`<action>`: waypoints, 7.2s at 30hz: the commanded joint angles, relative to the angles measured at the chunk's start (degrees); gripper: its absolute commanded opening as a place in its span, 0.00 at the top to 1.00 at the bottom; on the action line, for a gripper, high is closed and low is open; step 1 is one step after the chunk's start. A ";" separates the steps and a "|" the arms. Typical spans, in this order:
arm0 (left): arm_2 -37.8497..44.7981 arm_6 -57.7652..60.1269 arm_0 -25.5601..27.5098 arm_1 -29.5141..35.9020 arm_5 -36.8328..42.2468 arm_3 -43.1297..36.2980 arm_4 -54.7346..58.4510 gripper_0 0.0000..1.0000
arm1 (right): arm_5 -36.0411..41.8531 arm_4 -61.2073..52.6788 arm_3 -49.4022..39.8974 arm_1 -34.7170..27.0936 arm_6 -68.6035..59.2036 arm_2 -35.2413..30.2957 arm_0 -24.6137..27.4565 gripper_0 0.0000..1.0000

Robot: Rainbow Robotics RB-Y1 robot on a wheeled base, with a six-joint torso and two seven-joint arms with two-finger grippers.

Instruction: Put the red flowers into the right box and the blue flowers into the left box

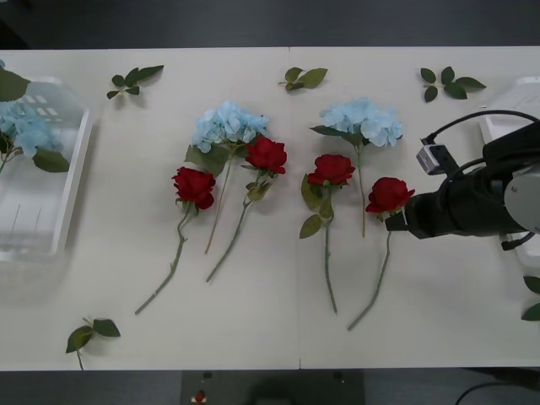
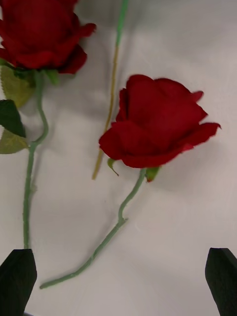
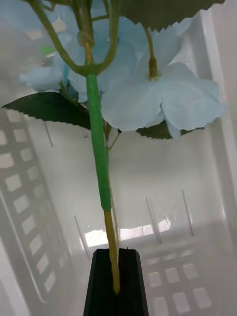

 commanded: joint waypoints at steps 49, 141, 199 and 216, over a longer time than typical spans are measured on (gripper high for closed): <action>3.04 6.89 -1.58 -16.43 18.71 -18.20 0.01 0.00 | -22.08 12.44 13.57 5.79 -4.20 13.51 -0.31 0.16; -28.25 60.06 2.55 -33.92 1.57 -34.37 -42.88 0.00 | -49.33 23.16 70.18 -10.73 27.97 4.28 -23.16 0.52; 7.17 49.08 10.81 -38.84 10.53 -54.32 4.58 1.00 | -13.82 -8.22 32.82 3.42 -11.32 7.18 -23.60 0.00; 2.42 49.60 0.09 -42.01 -1.42 -45.45 18.56 1.00 | -13.12 6.72 34.67 16.25 -12.29 4.19 -26.06 0.00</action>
